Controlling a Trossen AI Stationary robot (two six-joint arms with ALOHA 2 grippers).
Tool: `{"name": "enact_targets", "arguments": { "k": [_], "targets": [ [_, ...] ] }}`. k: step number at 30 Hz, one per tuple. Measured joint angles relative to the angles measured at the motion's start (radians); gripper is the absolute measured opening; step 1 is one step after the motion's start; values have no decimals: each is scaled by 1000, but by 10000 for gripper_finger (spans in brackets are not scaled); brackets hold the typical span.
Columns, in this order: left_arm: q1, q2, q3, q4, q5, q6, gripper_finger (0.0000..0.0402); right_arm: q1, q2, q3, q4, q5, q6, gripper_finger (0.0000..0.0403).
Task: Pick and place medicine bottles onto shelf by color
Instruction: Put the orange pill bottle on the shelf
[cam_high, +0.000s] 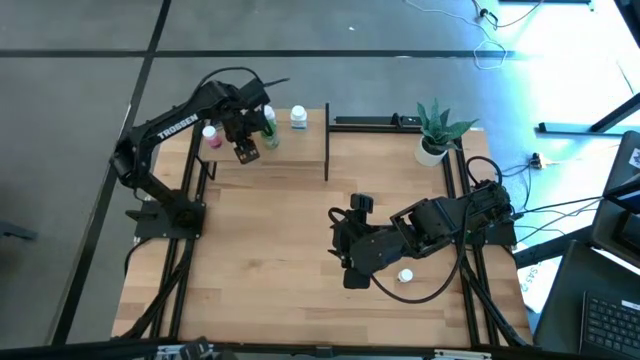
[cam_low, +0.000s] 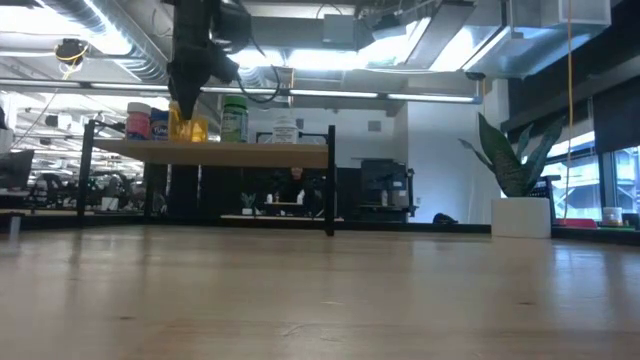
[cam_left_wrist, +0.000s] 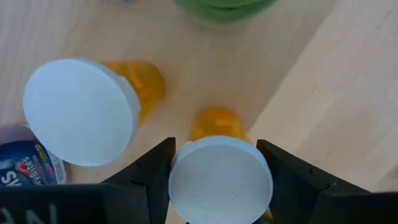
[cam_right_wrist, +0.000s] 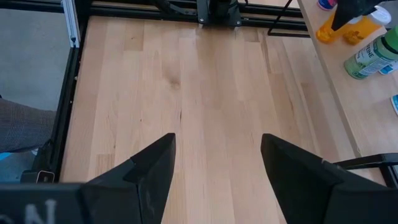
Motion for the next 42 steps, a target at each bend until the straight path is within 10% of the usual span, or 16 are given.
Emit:
{"name": "enact_targets", "arguments": {
  "k": [42],
  "targets": [
    [-34,-103,-25,52,-58,0,275,0,0,0,0,0,0,239]
  ]
}}
